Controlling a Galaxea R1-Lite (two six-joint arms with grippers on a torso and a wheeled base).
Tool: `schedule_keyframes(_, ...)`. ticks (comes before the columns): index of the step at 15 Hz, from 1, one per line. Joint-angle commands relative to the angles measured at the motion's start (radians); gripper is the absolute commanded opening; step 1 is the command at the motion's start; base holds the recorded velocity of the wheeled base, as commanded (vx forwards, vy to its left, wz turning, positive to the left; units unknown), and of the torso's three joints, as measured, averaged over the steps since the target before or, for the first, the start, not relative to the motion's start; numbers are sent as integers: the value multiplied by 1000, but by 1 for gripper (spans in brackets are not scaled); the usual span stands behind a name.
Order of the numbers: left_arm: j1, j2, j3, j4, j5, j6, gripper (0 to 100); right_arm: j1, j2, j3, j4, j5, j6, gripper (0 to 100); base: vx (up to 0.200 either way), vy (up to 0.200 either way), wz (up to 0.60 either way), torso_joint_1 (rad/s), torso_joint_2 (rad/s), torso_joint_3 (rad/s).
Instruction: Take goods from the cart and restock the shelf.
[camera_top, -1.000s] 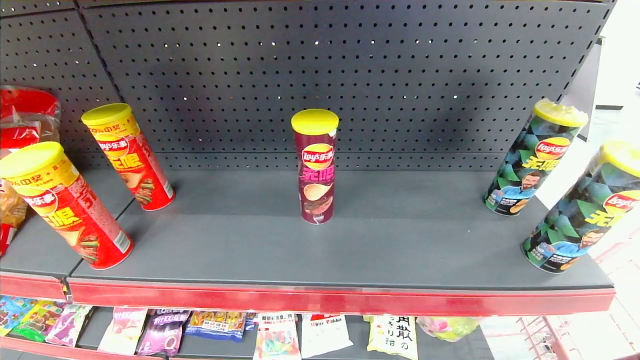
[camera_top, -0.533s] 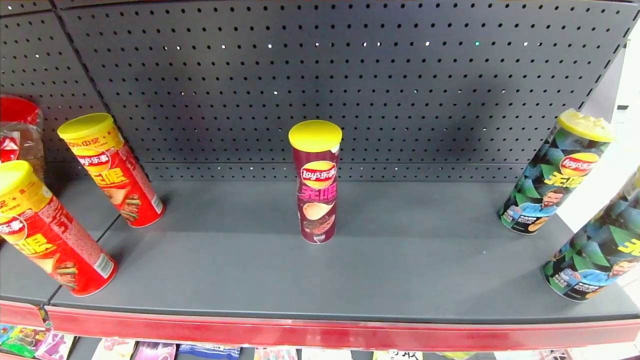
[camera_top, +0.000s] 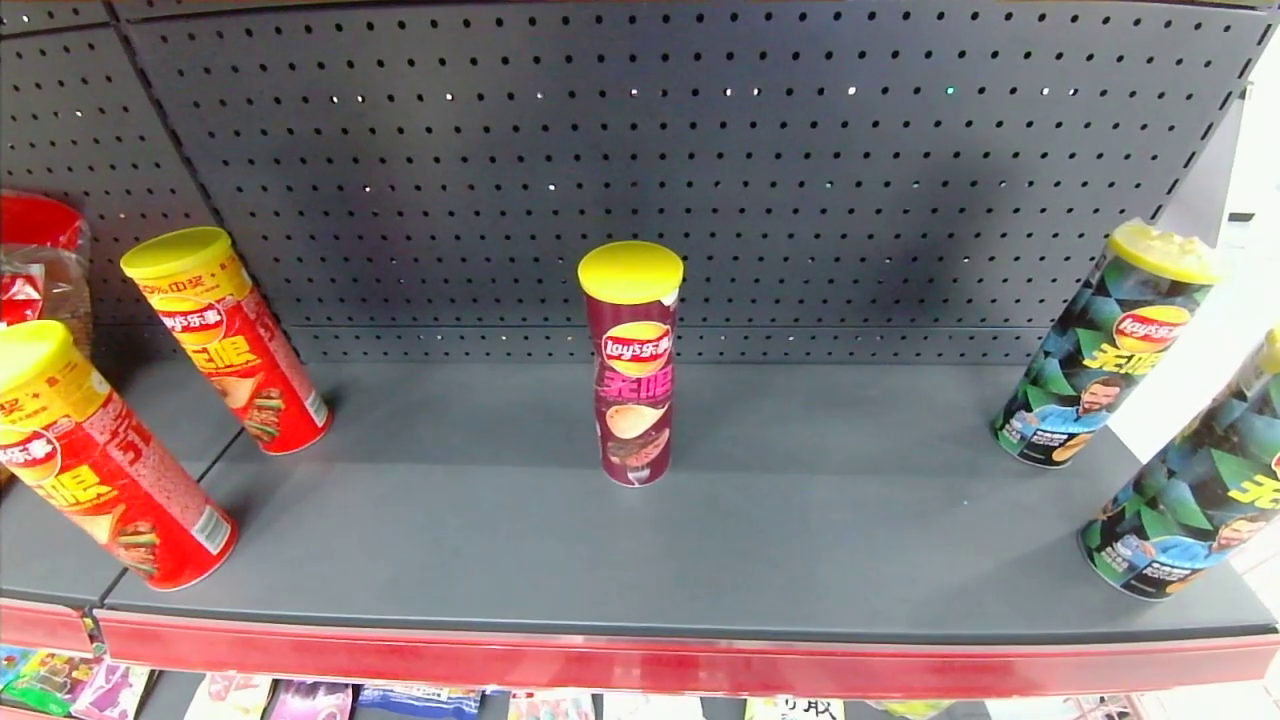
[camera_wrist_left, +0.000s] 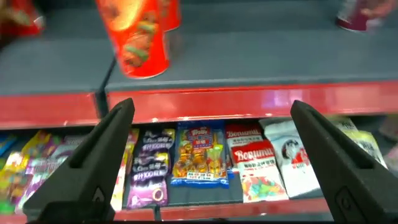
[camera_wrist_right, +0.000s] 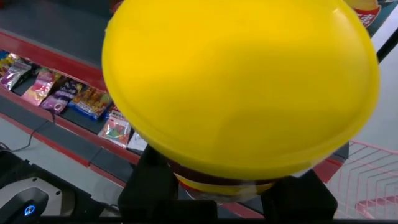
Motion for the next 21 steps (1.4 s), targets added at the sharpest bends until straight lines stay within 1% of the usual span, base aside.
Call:
schedule_keyframes(1, -29, 164, -197, -8, -59, -27, 100, 13, 3, 0, 0, 3, 0, 0, 0, 0, 0, 0, 0, 0)
schedule_keyframes(2, -49, 322, -337, -11, -83, -88, 100, 13, 17, 0, -2, 3, 0, 0, 0, 0, 0, 0, 0, 0)
schedule_keyframes(3, -80, 416, -415, -15, -132, -103, 100, 14, 23, 0, -3, 3, 0, 0, 0, 0, 0, 0, 0, 0)
schedule_keyframes(4, -149, 543, -458, -19, -271, -57, 100, 14, 46, -2, -9, 3, 2, 0, 0, 0, 0, 0, 0, 0)
schedule_keyframes(5, -176, 643, -475, -29, -350, -25, 100, 14, 49, -3, -11, 4, 2, 0, 0, 0, 0, 0, 0, 0)
schedule_keyframes(6, -186, 753, -487, -71, -396, -17, 100, 14, 58, -3, -11, 4, 2, 0, 0, 0, 0, 0, 0, 0)
schedule_keyframes(7, -202, 870, -496, -161, -439, -16, 100, 14, 65, -3, -11, 6, 2, 0, 0, 0, 0, 0, 0, 0)
schedule_keyframes(8, -230, 962, -501, -250, -464, -14, 100, 14, 77, -11, -13, 6, 2, 0, 0, 0, 0, 0, 0, 0)
schedule_keyframes(9, -258, 1057, -512, -324, -468, -14, 100, 14, 83, -15, -13, 6, 2, 0, 0, 0, 0, 0, 0, 0)
schedule_keyframes(11, -318, 1213, -559, -402, -470, -8, 100, 14, 86, -18, -13, 4, 2, 0, 0, 0, 0, 0, 0, 0)
schedule_keyframes(12, -336, 1284, -590, -430, -473, 13, 100, 14, 86, -20, -13, 4, 2, 0, 0, 0, 0, 0, 0, 0)
schedule_keyframes(13, -339, 1345, -625, -437, -488, 47, 100, 14, 89, -22, -13, 4, 2, 0, 0, 0, 0, 0, 0, 0)
schedule_keyframes(14, -337, 1411, -671, -437, -524, 102, 100, 14, 91, -22, -13, 4, 2, 0, 0, 0, 0, 0, 0, 0)
schedule_keyframes(15, -337, 1466, -711, -437, -550, 136, 100, 14, 91, -22, -13, 3, 2, 0, 0, 0, 0, 0, 0, 0)
schedule_keyframes(16, -337, 1466, -711, -437, -550, 136, 100, 14, 91, -22, -13, 3, 2, 0, 0, 0, 0, 0, 0, 0)
schedule_keyframes(17, -344, 1546, -780, -437, -557, 156, 100, 13, 91, -22, -13, 1, 2, 0, 0, 0, 0, 0, 0, 0)
schedule_keyframes(18, -364, 1589, -832, -437, -557, 158, 100, 13, 89, -25, -13, -2, 2, 0, 0, 0, 0, 0, 0, 0)
schedule_keyframes(19, -374, 1620, -864, -437, -557, 159, 100, 13, 89, -25, -13, -2, 2, 0, 0, 0, 0, 0, 0, 0)
schedule_keyframes(21, -393, 1686, -929, -439, -557, 187, 100, 13, 88, -25, -13, -4, 2, 0, 0, 0, 0, 0, 0, 0)
